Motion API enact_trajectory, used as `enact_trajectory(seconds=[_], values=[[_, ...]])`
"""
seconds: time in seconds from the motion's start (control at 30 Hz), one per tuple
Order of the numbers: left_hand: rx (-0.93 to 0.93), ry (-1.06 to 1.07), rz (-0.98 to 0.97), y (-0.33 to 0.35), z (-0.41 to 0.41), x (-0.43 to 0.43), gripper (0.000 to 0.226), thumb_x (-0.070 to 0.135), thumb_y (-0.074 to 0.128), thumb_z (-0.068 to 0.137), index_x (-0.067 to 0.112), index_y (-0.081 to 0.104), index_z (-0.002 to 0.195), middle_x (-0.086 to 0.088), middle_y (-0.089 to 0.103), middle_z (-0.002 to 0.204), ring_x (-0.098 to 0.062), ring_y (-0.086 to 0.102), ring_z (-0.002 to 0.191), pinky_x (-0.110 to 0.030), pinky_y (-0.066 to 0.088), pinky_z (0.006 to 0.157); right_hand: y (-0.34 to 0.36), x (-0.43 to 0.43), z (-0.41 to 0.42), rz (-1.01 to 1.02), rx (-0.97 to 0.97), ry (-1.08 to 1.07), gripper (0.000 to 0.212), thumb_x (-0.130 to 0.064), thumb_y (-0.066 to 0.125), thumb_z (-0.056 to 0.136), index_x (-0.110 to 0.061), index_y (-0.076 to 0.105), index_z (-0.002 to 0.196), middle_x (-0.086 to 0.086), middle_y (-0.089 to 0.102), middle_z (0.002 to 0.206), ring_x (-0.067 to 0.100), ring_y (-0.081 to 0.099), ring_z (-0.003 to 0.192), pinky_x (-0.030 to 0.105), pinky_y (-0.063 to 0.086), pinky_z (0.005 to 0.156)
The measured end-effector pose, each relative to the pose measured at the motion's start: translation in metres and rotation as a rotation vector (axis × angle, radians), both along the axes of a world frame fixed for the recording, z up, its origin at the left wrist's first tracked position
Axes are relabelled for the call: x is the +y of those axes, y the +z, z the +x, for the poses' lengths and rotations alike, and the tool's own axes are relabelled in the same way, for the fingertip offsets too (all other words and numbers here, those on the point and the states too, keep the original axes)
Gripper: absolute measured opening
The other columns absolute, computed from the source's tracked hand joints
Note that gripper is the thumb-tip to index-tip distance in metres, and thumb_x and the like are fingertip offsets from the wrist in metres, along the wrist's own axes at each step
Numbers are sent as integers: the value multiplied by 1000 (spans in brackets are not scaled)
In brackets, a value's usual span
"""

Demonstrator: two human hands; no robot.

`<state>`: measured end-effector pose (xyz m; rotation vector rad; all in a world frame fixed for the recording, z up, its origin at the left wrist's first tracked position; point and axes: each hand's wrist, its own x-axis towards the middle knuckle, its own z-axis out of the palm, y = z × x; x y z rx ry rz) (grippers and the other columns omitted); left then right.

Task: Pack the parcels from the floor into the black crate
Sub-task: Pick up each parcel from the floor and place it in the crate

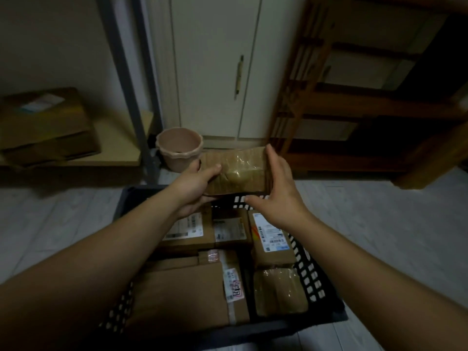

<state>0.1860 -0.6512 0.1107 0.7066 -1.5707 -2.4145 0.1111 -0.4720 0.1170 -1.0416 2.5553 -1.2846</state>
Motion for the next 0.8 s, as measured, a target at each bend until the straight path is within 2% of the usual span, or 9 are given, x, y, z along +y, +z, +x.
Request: enact_trajectory(seconds=[0.07,0.13,0.2,0.3,0.4,0.5,0.6,0.7,0.8], values=[[-3,2,22,-6,7,-10,21,17,54,93,28,55,111,-4,69,102,-17,71,83,-32,58,62,-7,0,-1,-65,-54,13,107,-37,77,72,-49,0,145,-14,12,151,17,27,135,40,43,101],[-31,-32,-11,-12,12,-17,24,15,53,93,22,57,115,-6,70,103,-19,70,89,-30,57,64,-16,2,-2,-130,-146,-14,97,-44,74,74,-50,7,144,-16,19,141,12,32,125,14,46,81],[-62,-52,-59,-19,12,-19,23,13,52,93,16,59,115,-6,71,100,-17,70,88,-28,57,64,-25,3,-4,-96,-171,-13,80,-48,69,77,-51,20,141,-18,21,122,10,33,115,2,41,58],[-89,-72,-122,-28,9,-21,22,13,52,93,17,61,112,-5,72,98,-16,70,89,-28,56,66,-35,7,-13,-2,-244,7,66,-51,68,77,-48,37,134,-17,19,128,18,32,121,12,38,76],[-109,-163,-178,-29,3,-22,27,13,53,91,18,62,116,-6,72,101,-20,68,96,-36,57,76,-36,14,-25,131,-353,83,83,-56,72,69,-44,33,141,-11,12,151,24,27,134,32,35,98],[-152,-269,-256,-28,-1,-20,27,14,54,91,19,63,115,-12,67,111,-30,61,108,-48,48,95,-33,19,-32,266,-401,185,106,-63,71,53,-45,21,145,-9,20,146,22,36,126,33,46,89],[-137,-259,-311,-27,-9,-16,24,17,54,92,24,63,113,-9,65,111,-26,61,104,-43,50,89,-35,21,-33,261,-440,147,108,-62,72,50,-49,19,143,-5,25,143,25,39,123,40,46,94],[-201,-303,-724,-45,-14,-21,33,28,49,96,31,51,128,1,57,125,-16,55,111,-28,47,86,-58,17,-21,352,-344,13,102,-66,68,59,-49,15,143,1,26,141,28,37,123,50,44,97],[-572,-565,-1334,-92,-2,-34,68,49,51,90,31,19,148,-6,24,154,-28,23,140,-45,23,112,-92,14,-8,528,-260,-64,99,-71,62,67,-45,10,147,6,21,149,34,26,133,52,32,106]])
